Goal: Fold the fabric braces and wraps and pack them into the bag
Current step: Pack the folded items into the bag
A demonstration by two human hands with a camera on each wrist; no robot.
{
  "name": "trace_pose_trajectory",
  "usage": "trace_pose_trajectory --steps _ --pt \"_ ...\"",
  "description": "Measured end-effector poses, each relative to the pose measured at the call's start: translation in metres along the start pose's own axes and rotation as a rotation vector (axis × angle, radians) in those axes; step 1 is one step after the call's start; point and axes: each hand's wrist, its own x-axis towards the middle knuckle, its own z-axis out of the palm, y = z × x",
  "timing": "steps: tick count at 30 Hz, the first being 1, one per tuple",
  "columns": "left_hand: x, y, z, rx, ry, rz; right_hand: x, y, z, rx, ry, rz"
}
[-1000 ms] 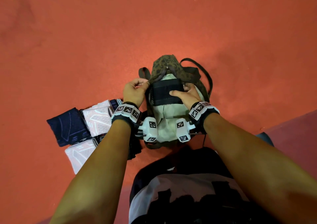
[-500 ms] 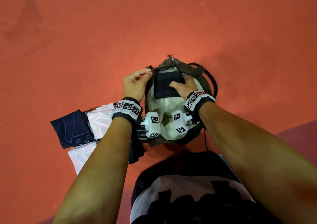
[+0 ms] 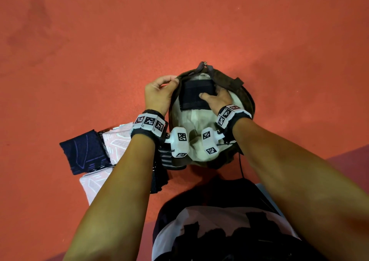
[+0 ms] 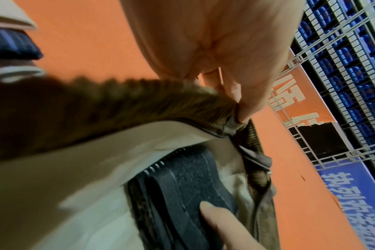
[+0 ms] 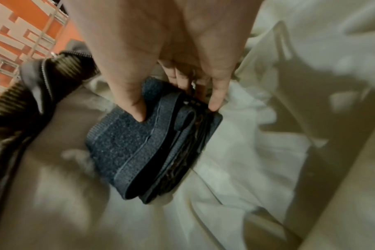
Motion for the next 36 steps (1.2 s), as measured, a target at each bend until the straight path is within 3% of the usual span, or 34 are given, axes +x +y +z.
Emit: trace_pose_trajectory --steps 7,13,22,24,29,36 --pt "-0.012 -0.016 -0.007 -0.005 0.018 -0.119 -0.011 0.011 -0.007 -0.073 -0.032 -0.06" --pt "-0.032 -0.038 -0.025 0.024 0.086 -0.088 -0.034 0.023 -0.015 -0.128 0.012 -0.037" --pt "-0.072 -0.098 -0.067 0.174 -0.008 -0.284 -0.092 0.043 0.001 -0.091 0.119 -0.208" --pt "-0.082 -0.109 -0.077 0.218 -0.013 -0.306 -0.107 0.046 0.014 -0.043 0.058 -0.238" --pt "-0.101 -0.12 -0.098 0.259 0.001 -0.289 -0.15 0.05 0.044 0.099 -0.284 -0.261" --pt "-0.112 -0.123 -0.117 0.26 -0.04 -0.326 -0.175 0.041 0.07 0.123 -0.455 -0.231"
